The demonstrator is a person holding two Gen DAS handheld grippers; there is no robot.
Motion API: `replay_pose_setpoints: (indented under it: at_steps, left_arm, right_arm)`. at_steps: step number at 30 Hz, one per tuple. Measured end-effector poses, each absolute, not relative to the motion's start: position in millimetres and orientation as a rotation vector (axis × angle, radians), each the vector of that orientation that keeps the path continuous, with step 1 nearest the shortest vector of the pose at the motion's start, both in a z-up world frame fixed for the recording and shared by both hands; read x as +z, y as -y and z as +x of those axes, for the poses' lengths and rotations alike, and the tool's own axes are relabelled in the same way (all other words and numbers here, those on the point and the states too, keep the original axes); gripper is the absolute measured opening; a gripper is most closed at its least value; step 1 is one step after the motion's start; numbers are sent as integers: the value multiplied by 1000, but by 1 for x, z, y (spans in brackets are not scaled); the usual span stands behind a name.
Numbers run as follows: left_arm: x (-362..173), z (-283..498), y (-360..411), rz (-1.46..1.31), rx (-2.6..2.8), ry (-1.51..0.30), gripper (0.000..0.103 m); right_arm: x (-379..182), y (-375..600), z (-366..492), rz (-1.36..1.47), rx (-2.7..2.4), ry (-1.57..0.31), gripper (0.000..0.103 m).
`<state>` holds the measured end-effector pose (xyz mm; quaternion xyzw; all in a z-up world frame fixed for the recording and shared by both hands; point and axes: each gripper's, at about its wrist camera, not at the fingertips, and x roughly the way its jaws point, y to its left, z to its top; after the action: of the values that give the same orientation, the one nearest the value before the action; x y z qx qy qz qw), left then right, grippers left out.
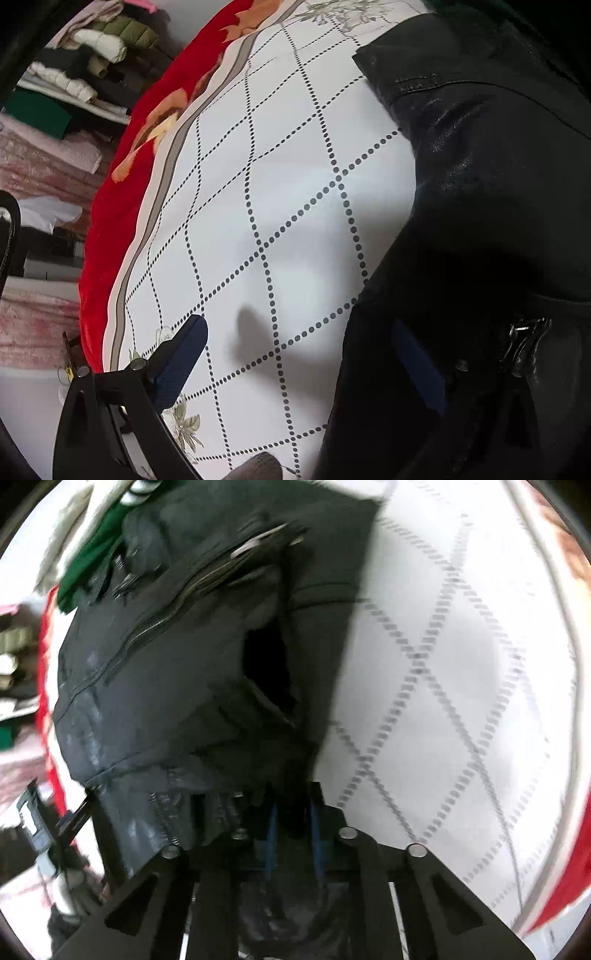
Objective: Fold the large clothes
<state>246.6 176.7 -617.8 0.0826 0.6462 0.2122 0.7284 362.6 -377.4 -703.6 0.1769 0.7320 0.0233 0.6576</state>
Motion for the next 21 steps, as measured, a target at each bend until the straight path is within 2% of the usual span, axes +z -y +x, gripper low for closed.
replay_pose_setpoints:
  at_steps: [4, 11, 17, 19, 20, 21]
  left_arm:
    - [-617, 245, -175, 195, 452, -1419, 103]
    - [-614, 239, -179, 172, 456, -1414, 103]
    - [-612, 233, -186, 152, 431, -1444, 103]
    - [-610, 235, -184, 157, 435, -1449, 103]
    - [-610, 237, -183, 157, 430, -1447, 103]
    - [-610, 238, -182, 162, 427, -1443, 103]
  right_arm:
    - [-710, 407, 353, 501, 28, -1689, 7]
    - [-697, 394, 340, 416, 59, -1705, 6]
    - [-722, 398, 323, 416, -1, -1817, 7]
    - [-714, 397, 327, 366, -20, -1816, 14]
    - [-713, 387, 326, 360, -32, -1798, 23]
    - [-708, 384, 327, 355, -41, -1774, 36]
